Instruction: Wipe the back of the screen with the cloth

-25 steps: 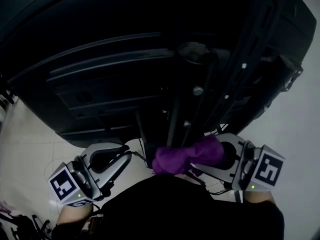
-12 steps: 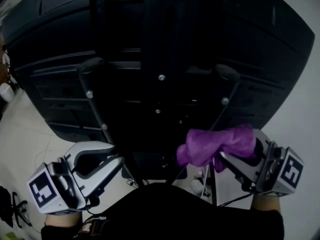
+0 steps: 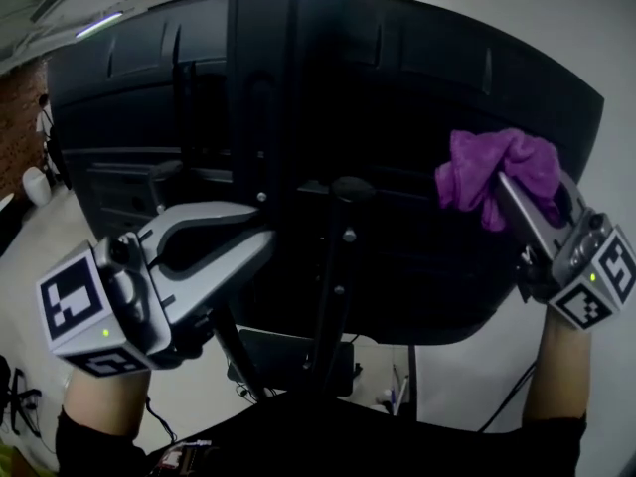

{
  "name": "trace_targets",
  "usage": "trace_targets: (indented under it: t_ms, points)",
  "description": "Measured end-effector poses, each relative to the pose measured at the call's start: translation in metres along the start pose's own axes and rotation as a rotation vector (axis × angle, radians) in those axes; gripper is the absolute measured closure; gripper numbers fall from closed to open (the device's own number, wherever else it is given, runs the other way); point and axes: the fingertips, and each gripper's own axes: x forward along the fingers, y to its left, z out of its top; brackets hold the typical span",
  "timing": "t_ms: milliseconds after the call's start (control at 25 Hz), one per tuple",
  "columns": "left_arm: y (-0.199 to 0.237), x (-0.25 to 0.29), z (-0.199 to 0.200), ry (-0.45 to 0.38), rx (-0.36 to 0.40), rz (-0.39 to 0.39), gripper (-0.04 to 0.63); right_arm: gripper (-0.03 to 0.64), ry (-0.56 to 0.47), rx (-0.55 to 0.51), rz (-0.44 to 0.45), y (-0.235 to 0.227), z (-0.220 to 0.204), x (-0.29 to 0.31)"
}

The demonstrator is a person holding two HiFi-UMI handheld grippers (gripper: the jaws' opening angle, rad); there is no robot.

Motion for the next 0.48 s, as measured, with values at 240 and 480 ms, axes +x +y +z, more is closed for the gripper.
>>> trace_targets:
  t_ms: [240,480]
  points:
    - [0.018,0.010,0.017,-0.021,0.006,-0.024,0.563,0.509,0.072,-0.227,-0.131,-0.045,0.026,0.053]
    - [0.028,0.000,0.016,-0.026,0.011,-0.067,0.563,0.509,0.139,-0.386,-0.214,-0.049,0.040,0.122]
